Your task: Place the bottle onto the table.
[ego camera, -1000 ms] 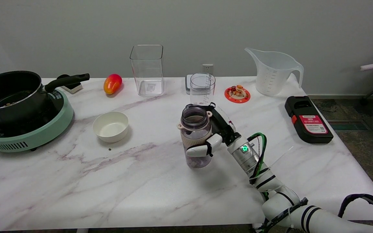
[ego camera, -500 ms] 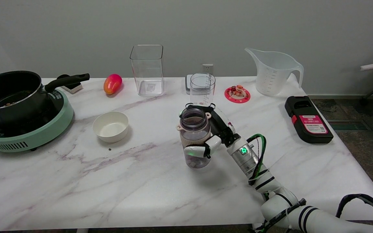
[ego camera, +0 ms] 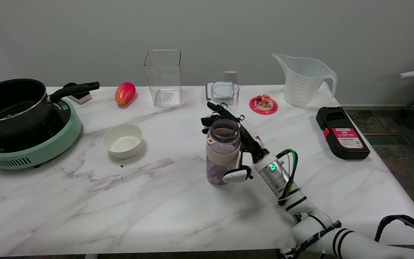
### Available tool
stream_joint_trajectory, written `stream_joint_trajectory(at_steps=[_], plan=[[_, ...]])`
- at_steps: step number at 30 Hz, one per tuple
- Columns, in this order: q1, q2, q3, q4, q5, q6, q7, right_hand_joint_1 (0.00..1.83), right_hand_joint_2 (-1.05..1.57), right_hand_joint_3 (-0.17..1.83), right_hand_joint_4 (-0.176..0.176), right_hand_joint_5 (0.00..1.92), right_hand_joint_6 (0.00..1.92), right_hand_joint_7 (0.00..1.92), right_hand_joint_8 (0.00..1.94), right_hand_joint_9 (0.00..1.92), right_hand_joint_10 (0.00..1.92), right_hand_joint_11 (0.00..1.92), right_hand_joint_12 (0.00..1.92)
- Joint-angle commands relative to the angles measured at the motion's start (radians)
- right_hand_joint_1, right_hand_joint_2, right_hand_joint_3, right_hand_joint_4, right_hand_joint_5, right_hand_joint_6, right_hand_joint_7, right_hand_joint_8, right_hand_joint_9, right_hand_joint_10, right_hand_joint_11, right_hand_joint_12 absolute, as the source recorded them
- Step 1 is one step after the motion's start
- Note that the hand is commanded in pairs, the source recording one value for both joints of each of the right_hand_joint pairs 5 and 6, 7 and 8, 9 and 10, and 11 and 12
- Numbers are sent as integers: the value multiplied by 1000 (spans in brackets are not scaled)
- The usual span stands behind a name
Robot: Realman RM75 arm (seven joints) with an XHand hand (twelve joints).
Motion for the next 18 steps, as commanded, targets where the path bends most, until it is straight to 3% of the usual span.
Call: stream_joint_trajectory(at_steps=[1, 18], plan=[[-7, 19, 8, -12, 3, 9, 1, 1242, -851, 1306, 0, 106, 106, 444, 444, 441, 441, 583, 583], [-82, 192, 51, 42, 94, 18, 134, 1236, -852, 1083, 0, 23, 23, 338, 338, 405, 405, 535, 535]])
